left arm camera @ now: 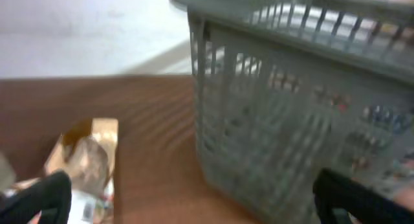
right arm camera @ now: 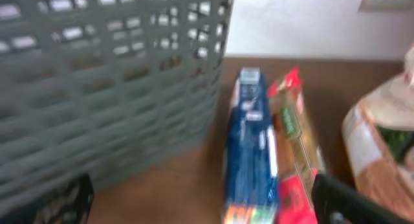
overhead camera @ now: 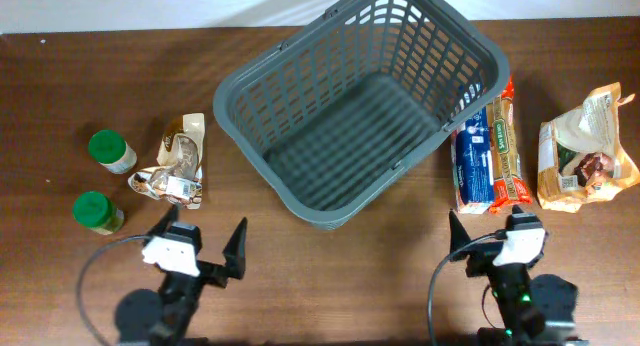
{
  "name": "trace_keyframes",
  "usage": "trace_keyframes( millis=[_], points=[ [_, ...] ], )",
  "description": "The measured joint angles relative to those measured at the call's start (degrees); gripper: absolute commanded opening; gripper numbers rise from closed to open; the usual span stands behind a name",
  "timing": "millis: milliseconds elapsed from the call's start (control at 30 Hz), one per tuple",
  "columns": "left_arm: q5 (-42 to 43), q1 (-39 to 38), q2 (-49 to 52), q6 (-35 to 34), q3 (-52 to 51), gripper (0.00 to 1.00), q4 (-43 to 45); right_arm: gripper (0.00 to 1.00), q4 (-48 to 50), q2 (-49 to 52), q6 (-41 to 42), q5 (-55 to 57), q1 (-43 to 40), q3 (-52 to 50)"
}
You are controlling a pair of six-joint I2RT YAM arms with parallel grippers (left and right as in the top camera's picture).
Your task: Pack container
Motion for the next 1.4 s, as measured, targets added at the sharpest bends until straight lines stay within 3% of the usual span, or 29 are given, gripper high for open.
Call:
trace_keyframes(
  millis=[200,467,600,733,800,833,900,967,1033,1100,1133,1400],
  points=[
    [-1.49,0.0,18.29,0.02,27.28,0.99,-15.85,0.99,-14.43,11.41,2.27,-3.02,0.02,21.75],
    [-1.4,0.0,48.7,0.2,68.48,0.99,-38.36,0.99,-34.67,38.27,2.91,-4.17,0.02,61.75],
    [-0.48,0.02,57.81,0.15,84.74,0.99,-40.72,0.99,-42.12,50.03,2.93,-5.7,0.0,79.87],
    [3.21,0.02,59.78,0.17,91.67,0.99,-40.63,1.0,-46.82,56.37,2.93,-9.94,-0.04,88.96],
    [4.42,0.02,59.69,0.15,92.76,0.99,-40.35,0.73,-46.95,57.92,3.02,-11.5,-0.04,90.58],
    [5.01,0.02,59.67,0.15,93.15,0.99,-41.16,0.66,-47.12,58.75,3.96,-12.24,-0.04,91.1],
    [5.42,-0.07,59.8,0.15,93.37,0.58,-42.99,0.59,-47.34,59.6,5.03,-12.79,-0.04,91.38],
    [5.75,-0.83,60.5,0.04,93.44,0.28,-46.77,0.51,-47.43,61.26,6.01,-13.33,-0.04,91.62],
    [5.99,-2.99,61.92,0.22,93.46,0.07,-51.06,0.3,-47.43,63.67,7.04,-13.62,-0.04,91.82],
    [5.81,-6.95,64.0,0.31,93.46,0.02,-55.6,0.07,-47.39,66.82,8.0,-13.92,-0.04,91.89],
    [5.53,-8.94,65.02,0.66,93.42,0.02,-56.78,0.04,-47.39,68.35,8.59,-14.03,-0.04,91.89],
    [-7.48,-35.89,71.23,2.03,93.15,0.02,-62.38,0.04,-45.48,82.34,9.2,-14.14,-0.04,91.82]
  ],
)
